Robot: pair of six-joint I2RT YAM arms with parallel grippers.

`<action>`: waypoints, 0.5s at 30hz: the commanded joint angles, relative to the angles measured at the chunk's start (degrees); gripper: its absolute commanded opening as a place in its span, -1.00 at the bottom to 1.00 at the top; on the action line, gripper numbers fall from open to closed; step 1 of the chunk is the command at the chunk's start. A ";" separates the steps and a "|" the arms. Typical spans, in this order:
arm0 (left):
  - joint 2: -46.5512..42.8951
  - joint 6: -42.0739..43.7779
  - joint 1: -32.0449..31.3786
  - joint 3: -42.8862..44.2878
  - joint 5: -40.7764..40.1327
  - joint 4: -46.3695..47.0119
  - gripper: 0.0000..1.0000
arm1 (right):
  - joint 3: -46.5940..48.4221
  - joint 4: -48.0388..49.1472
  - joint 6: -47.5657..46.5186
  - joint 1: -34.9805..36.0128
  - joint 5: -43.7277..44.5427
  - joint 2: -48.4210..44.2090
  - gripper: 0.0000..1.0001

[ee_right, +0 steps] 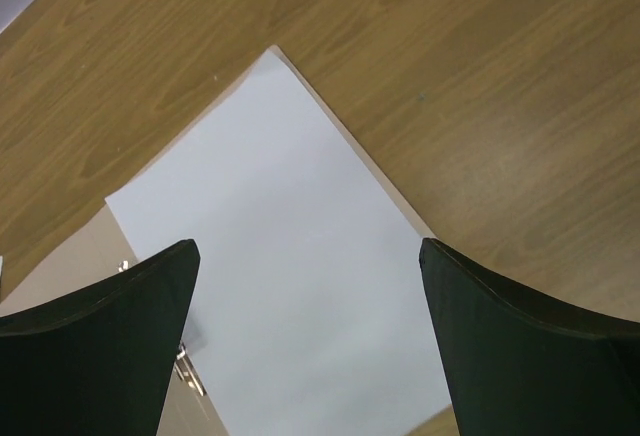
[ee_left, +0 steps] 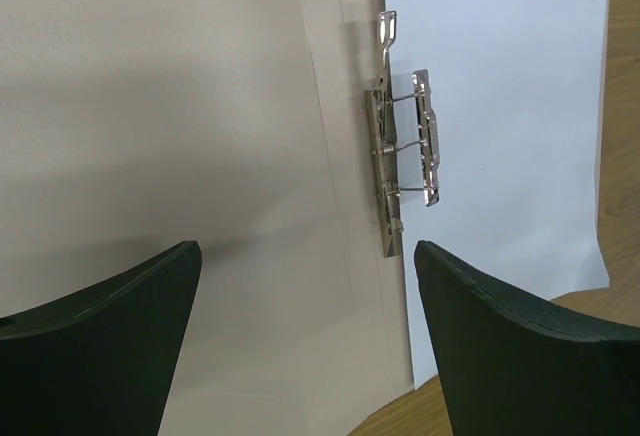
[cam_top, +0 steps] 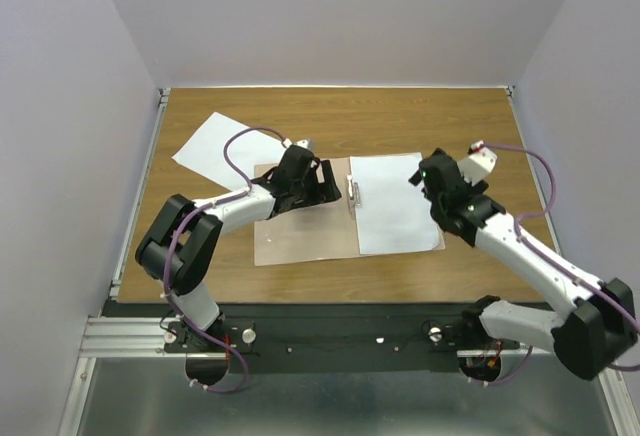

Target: Put the files into the folder

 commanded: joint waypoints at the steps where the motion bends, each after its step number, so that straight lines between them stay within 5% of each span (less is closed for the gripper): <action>1: 2.36 1.67 -0.37 0.55 1.15 0.05 0.94 | 7.03 11.07 -14.73 -10.58 -15.11 10.61 1.00; 9: 2.54 2.29 -0.37 -3.14 3.34 3.20 0.94 | 18.10 14.00 -20.37 -21.58 -37.19 33.99 1.00; 15: 4.03 3.08 -0.37 -4.11 3.52 3.39 0.94 | 23.73 15.76 -24.24 -22.99 -38.00 42.18 1.00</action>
